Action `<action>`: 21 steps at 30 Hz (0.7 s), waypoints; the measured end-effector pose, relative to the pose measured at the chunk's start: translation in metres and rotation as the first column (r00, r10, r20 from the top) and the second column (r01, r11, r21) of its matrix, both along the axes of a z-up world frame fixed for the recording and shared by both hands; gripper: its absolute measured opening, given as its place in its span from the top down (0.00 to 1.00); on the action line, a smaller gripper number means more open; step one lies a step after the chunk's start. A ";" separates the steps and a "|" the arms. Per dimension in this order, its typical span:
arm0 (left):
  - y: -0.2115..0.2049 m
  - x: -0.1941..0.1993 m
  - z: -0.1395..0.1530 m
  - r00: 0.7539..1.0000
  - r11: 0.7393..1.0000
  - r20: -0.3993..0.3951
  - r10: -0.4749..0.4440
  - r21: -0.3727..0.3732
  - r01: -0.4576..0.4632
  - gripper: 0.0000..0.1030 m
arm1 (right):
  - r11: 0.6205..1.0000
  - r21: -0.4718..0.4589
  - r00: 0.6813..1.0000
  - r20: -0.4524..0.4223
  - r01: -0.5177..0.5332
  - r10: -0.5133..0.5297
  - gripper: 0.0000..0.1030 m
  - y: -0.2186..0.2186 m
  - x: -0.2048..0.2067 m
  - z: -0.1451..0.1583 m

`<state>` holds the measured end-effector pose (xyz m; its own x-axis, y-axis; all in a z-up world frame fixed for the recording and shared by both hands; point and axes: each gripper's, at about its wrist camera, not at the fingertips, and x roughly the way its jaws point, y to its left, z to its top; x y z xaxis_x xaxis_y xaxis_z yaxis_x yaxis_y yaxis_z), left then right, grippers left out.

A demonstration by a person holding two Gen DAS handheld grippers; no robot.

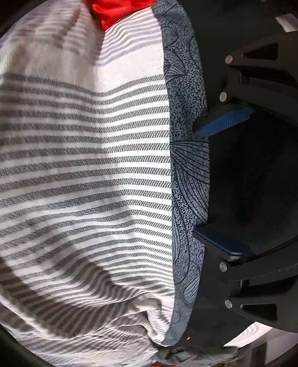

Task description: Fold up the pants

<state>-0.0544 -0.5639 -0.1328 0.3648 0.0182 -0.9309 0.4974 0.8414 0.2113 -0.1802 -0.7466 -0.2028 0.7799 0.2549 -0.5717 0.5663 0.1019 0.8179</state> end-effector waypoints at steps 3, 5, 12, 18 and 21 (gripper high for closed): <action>-0.007 -0.003 -0.005 0.998 0.998 0.044 -0.052 0.027 0.050 0.20 | 0.999 0.045 0.999 -0.040 -0.028 0.029 0.60 0.000 0.010 -0.008; -0.011 -0.004 -0.006 0.994 0.995 0.063 -0.090 0.043 0.087 0.20 | 0.994 0.108 0.999 -0.049 -0.014 0.019 0.84 0.001 0.010 -0.018; 0.011 0.013 0.018 0.995 1.000 0.095 -0.018 -0.004 0.018 0.20 | 0.992 0.127 1.000 -0.018 -0.022 0.024 0.84 0.001 0.009 -0.010; 0.034 0.037 -0.011 0.996 0.998 0.079 0.040 0.042 -0.044 0.20 | 0.989 0.144 0.999 -0.009 -0.030 0.032 0.80 0.001 0.013 -0.014; 0.027 0.029 -0.009 0.988 0.995 0.151 -0.032 0.094 0.018 0.20 | 0.980 0.196 0.999 -0.047 -0.014 0.024 0.76 0.001 0.011 -0.028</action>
<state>-0.0255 -0.5370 -0.1416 0.5037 0.0904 -0.8592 0.4741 0.8025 0.3623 -0.1694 -0.7458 -0.2305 0.7460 0.3800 -0.5468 0.6058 -0.0463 0.7943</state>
